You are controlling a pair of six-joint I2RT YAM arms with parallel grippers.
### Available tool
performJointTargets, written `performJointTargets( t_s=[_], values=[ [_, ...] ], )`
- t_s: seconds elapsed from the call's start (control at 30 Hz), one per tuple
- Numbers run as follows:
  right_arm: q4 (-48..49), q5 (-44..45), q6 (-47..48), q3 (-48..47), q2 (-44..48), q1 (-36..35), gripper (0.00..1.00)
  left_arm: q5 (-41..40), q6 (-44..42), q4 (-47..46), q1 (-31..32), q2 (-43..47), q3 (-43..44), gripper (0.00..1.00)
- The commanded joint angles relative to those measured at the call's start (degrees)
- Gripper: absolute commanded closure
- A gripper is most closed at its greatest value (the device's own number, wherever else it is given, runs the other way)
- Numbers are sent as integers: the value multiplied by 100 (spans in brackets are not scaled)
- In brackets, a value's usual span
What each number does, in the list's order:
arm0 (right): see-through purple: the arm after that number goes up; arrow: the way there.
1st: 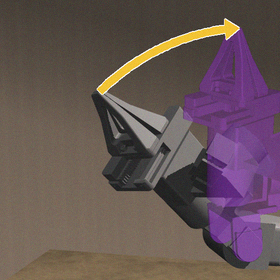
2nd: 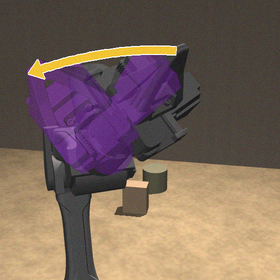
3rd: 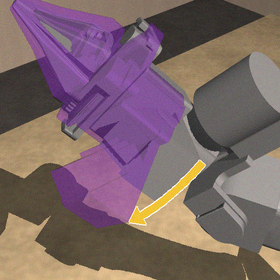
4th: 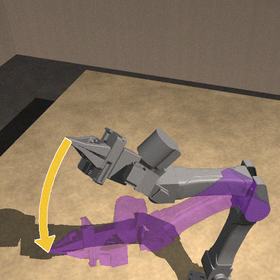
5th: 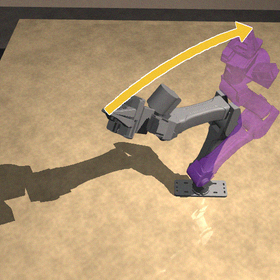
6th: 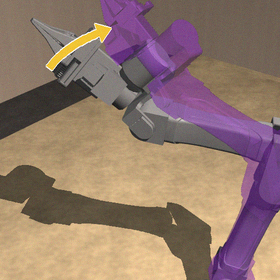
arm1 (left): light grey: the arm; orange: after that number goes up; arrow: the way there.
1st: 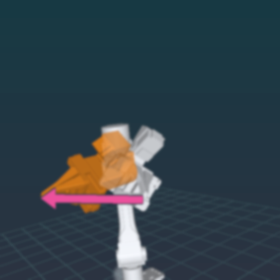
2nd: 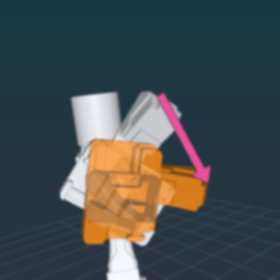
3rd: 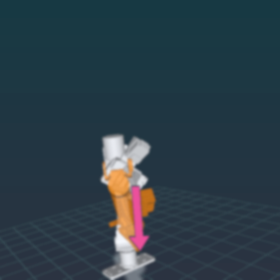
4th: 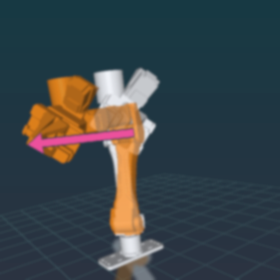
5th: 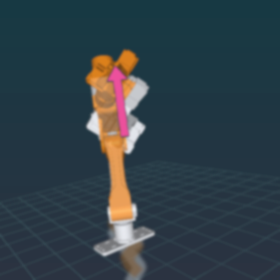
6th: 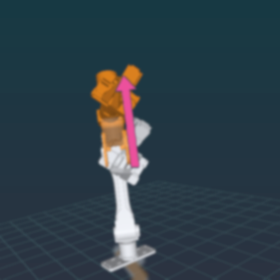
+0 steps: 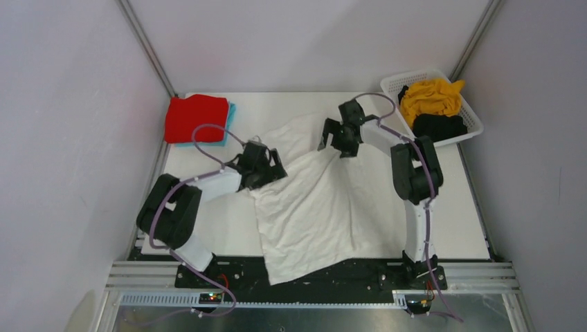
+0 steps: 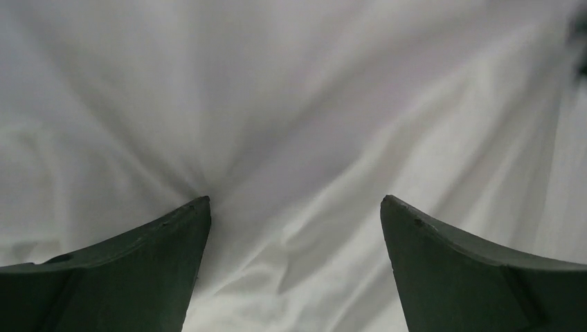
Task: Fold and stack the t-shirts
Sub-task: Flatten out the tshirt
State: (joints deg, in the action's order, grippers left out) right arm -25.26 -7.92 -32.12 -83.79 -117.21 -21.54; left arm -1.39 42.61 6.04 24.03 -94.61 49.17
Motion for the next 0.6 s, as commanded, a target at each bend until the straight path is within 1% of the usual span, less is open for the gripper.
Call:
performJointTargets(
  t_s=[0.0,0.03,0.07,0.1,0.13,0.17,0.2,0.23,0.27,0.3,0.33,0.37,0.4,0.43,0.47,0.5,0.53,0.57],
  values=[
    [-1124,-658,728,-2384,-1606,87,1,659,660,969,1157,-49,-793,0],
    [-1584,-801,822,-2935,-1864,83,1,924,709,969,1550,-115,-722,0],
    [-1836,-879,874,-4017,-2440,70,1,1032,761,969,1927,-252,-648,0],
    [-2296,-1008,955,-4626,-3047,57,1,1188,699,971,2091,-377,-431,0],
    [-2478,-1073,967,-5810,-3336,26,1,1304,632,966,2390,-437,-287,0],
    [-2632,-1147,957,-6309,-3821,13,1,1354,489,970,2520,-548,2,0],
    [-2584,-1417,933,-6888,-3951,4,1,1471,390,965,2743,-593,162,0],
    [-2162,-1552,838,-6919,-3959,2,1,1521,185,970,2855,-671,488,0],
    [-1866,-1813,773,-6507,-3840,5,1,1636,97,970,3055,-703,633,0],
    [-1128,-1934,708,-6205,-3532,3,1,1687,-71,973,3134,-729,885,1],
    [-830,-2058,712,-5662,-3367,-10,0,1699,-136,980,3250,-723,968,0],
    [-651,-2048,831,-5568,-3150,-26,1,1662,-193,985,3280,-622,1015,0],
    [-912,-1935,1116,-5657,-3080,-35,1,1519,-197,986,3291,-538,926,0],
    [-1127,-1846,1276,-5982,-2979,-48,1,1409,-211,1004,3287,-277,856,0],
    [-1503,-1673,1530,-6132,-2924,-50,1,1133,-214,1055,3278,-110,675,0],
    [-1655,-1579,1624,-6240,-2722,-32,1,741,-202,1095,3276,261,586,0],
    [-1849,-1400,1747,-6164,-2364,-20,1,537,-161,1216,3271,644,412,0],
    [-1898,-1315,1785,-5841,-2138,20,1,124,-128,1281,3230,851,323,0]
  ],
)
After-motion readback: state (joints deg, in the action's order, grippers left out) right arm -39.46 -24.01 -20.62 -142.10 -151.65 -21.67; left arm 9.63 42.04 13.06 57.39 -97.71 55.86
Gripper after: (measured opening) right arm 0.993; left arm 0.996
